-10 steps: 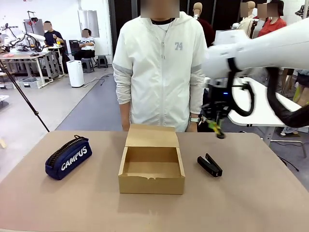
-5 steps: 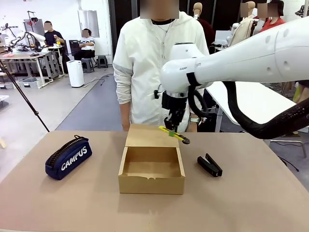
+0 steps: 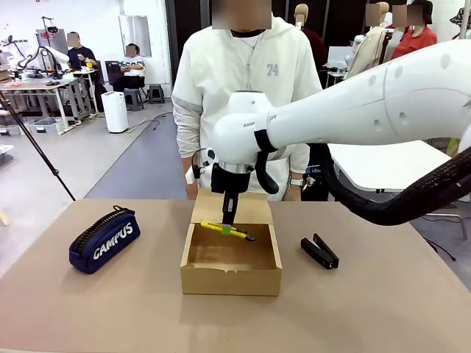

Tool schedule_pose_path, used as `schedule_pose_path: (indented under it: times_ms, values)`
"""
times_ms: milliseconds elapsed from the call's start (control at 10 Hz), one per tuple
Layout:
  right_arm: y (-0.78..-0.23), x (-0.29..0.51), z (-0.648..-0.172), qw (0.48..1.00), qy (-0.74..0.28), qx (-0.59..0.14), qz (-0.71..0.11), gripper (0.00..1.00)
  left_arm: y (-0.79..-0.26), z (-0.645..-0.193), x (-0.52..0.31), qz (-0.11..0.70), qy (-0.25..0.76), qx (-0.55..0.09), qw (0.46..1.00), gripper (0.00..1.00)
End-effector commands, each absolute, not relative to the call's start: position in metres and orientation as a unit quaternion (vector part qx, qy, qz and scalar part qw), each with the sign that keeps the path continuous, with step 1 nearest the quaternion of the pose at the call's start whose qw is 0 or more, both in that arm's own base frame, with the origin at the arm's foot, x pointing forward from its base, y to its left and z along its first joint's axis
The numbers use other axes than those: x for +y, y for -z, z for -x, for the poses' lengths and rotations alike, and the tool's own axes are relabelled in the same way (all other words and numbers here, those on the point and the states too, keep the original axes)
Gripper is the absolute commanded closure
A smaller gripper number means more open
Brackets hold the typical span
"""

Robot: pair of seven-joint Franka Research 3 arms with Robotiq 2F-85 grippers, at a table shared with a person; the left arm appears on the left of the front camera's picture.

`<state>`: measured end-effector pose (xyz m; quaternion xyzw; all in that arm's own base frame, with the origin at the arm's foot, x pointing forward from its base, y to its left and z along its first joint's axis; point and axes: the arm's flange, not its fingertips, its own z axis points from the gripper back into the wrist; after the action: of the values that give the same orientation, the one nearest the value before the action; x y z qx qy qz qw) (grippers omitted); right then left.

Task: Pack the items into the box.
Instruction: Pick up the item indicated by the person and place it inside the Mailer Box.

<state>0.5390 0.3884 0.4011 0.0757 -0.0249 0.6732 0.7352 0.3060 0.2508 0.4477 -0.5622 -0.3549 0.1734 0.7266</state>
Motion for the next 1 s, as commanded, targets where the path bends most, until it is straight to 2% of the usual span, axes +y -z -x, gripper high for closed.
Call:
schedule_pose_path:
  times_ms: [0,300,600,700,800,900]
  values:
    - [-0.387,0.385,-0.544,0.744,-0.664,-0.001,-0.073,1.0,-0.45,-0.306,0.251,0.568,-0.175,-0.359,0.72,0.0]
    - [-0.345,0.385,-0.554,0.756,-0.648,0.041,-0.079,1.0,-0.45,-0.306,0.251,0.568,-0.175,-0.359,0.72,0.0]
    - [-0.343,0.377,-0.554,0.757,-0.646,0.045,-0.088,1.0,-0.45,-0.306,0.251,0.568,-0.175,-0.359,0.72,0.0]
    - [-0.343,0.377,-0.552,0.759,-0.643,0.047,-0.091,0.44,-0.45,-0.306,0.251,0.568,-0.175,-0.359,0.72,0.0]
    - [-0.343,0.377,-0.552,0.758,-0.645,0.048,-0.085,0.0,-0.45,-0.306,0.251,0.568,-0.175,-0.359,0.72,0.0]
    - [-0.344,0.376,-0.553,0.756,-0.647,0.048,-0.085,0.0,-0.45,-0.306,0.251,0.568,-0.175,-0.359,0.72,0.0]
